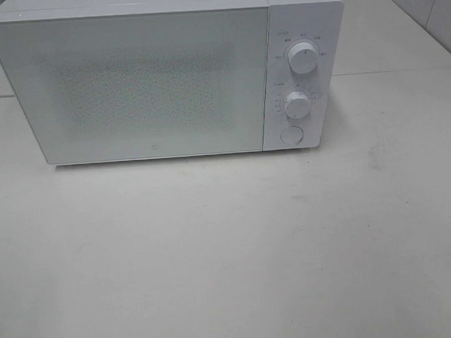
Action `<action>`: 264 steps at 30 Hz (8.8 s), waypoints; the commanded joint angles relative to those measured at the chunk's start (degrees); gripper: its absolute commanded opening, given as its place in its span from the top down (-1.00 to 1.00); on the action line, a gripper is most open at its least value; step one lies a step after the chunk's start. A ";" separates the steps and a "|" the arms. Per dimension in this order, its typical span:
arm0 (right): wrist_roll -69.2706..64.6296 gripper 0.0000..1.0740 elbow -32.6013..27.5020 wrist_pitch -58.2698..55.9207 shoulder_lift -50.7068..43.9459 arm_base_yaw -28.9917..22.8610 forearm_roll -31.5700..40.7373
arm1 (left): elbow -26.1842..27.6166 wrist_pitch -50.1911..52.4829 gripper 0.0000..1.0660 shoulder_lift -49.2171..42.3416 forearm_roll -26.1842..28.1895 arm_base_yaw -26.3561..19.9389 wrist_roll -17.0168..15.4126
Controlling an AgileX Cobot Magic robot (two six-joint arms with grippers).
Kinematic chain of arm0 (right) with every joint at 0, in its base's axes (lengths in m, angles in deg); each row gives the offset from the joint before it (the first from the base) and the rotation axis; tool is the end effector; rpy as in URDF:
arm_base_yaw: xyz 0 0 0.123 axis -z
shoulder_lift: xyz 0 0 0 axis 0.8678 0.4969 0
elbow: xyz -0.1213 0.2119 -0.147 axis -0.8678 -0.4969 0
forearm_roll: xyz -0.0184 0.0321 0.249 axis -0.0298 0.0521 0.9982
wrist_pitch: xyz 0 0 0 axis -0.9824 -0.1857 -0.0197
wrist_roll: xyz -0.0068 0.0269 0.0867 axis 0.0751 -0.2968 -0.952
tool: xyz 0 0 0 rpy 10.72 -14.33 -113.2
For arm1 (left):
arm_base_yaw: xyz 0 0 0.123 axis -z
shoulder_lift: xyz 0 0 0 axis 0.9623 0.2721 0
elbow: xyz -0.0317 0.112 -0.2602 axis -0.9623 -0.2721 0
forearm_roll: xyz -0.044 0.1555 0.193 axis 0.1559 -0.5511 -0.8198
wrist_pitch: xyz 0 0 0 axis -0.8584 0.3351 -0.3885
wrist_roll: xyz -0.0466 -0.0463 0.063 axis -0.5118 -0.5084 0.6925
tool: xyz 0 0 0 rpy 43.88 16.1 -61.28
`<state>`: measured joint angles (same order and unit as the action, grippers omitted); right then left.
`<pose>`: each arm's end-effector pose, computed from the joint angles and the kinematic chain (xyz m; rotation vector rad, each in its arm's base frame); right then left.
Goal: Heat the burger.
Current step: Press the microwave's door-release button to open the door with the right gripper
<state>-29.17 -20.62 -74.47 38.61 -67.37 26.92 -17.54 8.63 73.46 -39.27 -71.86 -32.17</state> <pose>-0.0072 0.0099 0.2807 -0.1882 2.0096 0.2061 -0.0052 -0.0046 0.2791 0.0905 2.0197 -0.0683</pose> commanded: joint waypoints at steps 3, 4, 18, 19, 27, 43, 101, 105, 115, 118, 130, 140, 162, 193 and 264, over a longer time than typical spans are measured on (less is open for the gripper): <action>-0.40 -0.42 -0.11 0.86 -1.55 0.34 0.34 | -0.23 0.34 -0.94 -1.20 -0.23 -0.11 -0.46; -0.80 -0.42 0.23 1.38 -1.49 0.34 0.97 | -0.23 0.34 -0.94 -1.20 -0.23 -0.11 -0.46; -0.92 -0.42 1.32 15.47 8.88 0.34 0.92 | -0.23 0.34 -0.94 -1.20 -0.23 -0.11 -0.46; -0.92 -0.42 1.32 16.79 10.03 0.34 0.86 | -0.23 0.34 -0.94 -1.20 -0.23 -0.11 -0.46; -0.46 -0.42 1.32 27.73 19.48 0.34 -0.11 | -0.23 0.34 -0.94 -1.20 -0.23 -0.11 -0.46; -0.11 -0.42 1.32 47.67 44.23 0.34 -0.11 | -0.23 0.34 -0.94 -1.20 -0.23 -0.11 -0.46; 11.12 -0.42 -9.00 128.23 99.41 -39.42 36.73 | -0.23 0.34 -0.94 -1.20 -0.23 -0.11 -0.46; 11.12 -0.42 -8.19 128.06 99.41 -40.34 37.30 | -0.23 0.34 -0.94 -1.20 -0.23 -0.11 -0.46; 0.40 -0.42 -8.19 126.80 99.41 -40.34 37.87 | -0.23 0.34 -0.94 -1.20 -0.23 -0.11 -0.46; -8.19 -0.42 -8.19 126.80 99.41 -40.34 37.87 | -0.23 0.34 -0.94 -1.20 -0.23 -0.11 -0.46; -50.31 -0.34 -8.19 126.74 99.41 -40.34 37.82 | -0.23 0.34 -0.94 -1.20 -0.23 -0.11 -0.46; -74.83 0.03 -8.19 126.74 99.41 -40.34 37.82 | -0.23 0.34 -0.94 -1.20 -0.23 -0.11 -0.46; -79.81 0.99 -5.96 121.12 99.81 -34.78 34.84 | -0.23 0.34 -0.94 -1.20 -0.23 -0.11 -0.46; -79.35 0.99 10.89 112.64 114.65 -27.16 25.27 | -0.23 0.34 -0.94 -1.20 -0.23 -0.11 -0.46; -69.33 0.99 31.11 116.65 123.76 -22.23 32.72 | -0.23 0.34 -0.94 -1.26 -0.23 -0.11 -0.46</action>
<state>-99.70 5.45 31.13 162.82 -91.09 64.33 -17.54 8.63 73.46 -39.39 -71.86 -32.17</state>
